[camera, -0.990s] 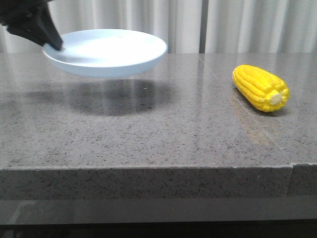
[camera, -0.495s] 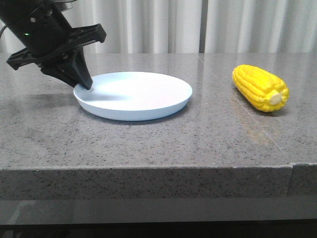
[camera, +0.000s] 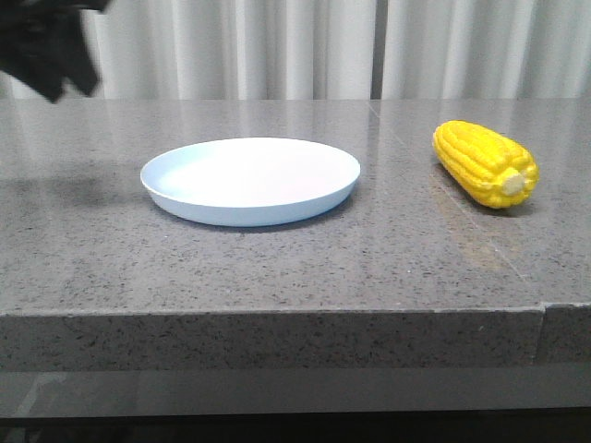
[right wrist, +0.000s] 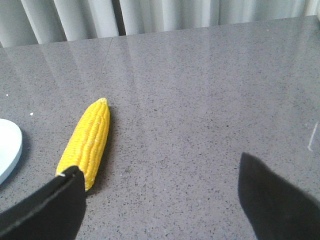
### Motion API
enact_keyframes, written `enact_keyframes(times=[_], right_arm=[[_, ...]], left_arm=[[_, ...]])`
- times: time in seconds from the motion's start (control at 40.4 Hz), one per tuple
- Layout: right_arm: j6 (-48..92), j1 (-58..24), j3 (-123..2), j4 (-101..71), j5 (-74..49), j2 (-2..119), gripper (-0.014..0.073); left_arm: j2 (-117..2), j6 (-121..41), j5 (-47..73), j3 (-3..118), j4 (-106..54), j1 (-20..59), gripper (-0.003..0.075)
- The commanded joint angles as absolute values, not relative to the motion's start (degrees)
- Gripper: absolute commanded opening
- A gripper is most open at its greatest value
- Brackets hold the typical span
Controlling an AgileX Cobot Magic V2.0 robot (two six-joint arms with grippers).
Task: Place corn on plate with both arms
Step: 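Release the plate and lift the left gripper away, then lower the right gripper over the yellow corn cob and grasp it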
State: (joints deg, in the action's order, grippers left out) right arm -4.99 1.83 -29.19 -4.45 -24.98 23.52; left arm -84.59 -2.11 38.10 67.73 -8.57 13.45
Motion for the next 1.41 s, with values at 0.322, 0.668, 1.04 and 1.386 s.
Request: enact_keyframes(times=[0.322, 0.668, 1.04, 1.386], right_arm=[[-4.7, 2.0, -31.0, -3.8, -20.5, 24.3, 0.0646], [-4.7, 2.0, -31.0, -3.8, -20.5, 24.3, 0.0646], [-4.7, 2.0, -31.0, -3.9, -20.6, 24.3, 0.0646], [-4.7, 2.0, -39.3, -5.8, -29.6, 38.7, 0.0646]], left_arm=[[-55.1, -1.0, 18.1, 45.1, -7.1, 9.5, -0.002], [-27.6, -1.1, 9.4, 26.1, -6.1, 9.5, -0.002], [-14.4, -1.1, 11.2, 22.1, -5.2, 9.5, -0.002], [-14.4, -1.1, 11.2, 22.1, -5.2, 9.5, -0.002]])
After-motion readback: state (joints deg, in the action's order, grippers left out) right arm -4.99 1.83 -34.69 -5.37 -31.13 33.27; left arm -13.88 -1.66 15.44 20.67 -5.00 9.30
